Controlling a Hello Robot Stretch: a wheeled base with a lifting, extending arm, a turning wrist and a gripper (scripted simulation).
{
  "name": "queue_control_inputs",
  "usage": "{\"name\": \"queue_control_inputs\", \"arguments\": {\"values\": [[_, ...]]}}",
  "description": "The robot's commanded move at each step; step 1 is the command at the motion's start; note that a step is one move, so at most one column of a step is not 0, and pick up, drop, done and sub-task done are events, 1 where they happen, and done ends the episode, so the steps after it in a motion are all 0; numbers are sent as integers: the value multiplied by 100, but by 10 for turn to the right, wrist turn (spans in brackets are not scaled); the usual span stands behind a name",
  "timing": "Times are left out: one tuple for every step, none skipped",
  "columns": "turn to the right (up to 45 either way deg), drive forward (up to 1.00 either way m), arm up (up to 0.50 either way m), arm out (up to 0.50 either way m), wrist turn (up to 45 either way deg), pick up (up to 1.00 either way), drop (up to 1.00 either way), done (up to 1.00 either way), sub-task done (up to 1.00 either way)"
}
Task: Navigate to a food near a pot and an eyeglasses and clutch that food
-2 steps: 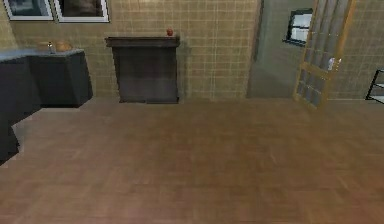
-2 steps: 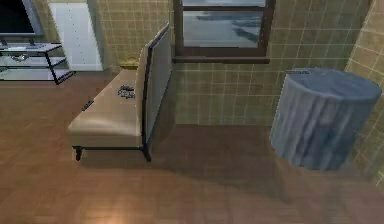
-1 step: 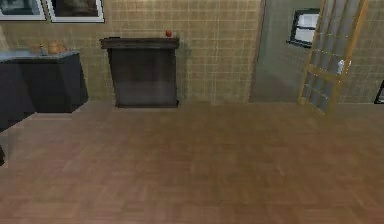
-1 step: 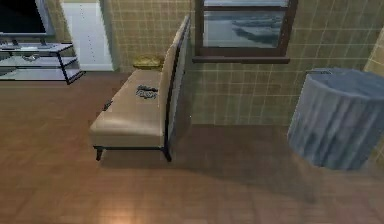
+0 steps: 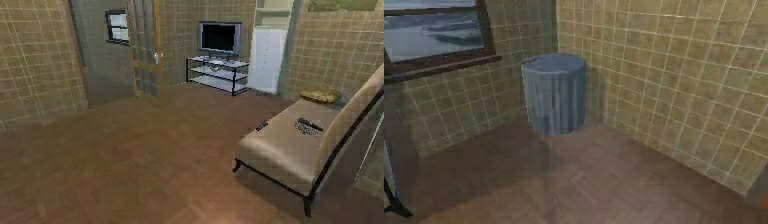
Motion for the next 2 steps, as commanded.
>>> {"name": "queue_control_inputs", "arguments": {"values": [[450,0,0,0,0,0,0,0,0],[0,30,0,0,0,0,0,0,0]]}}
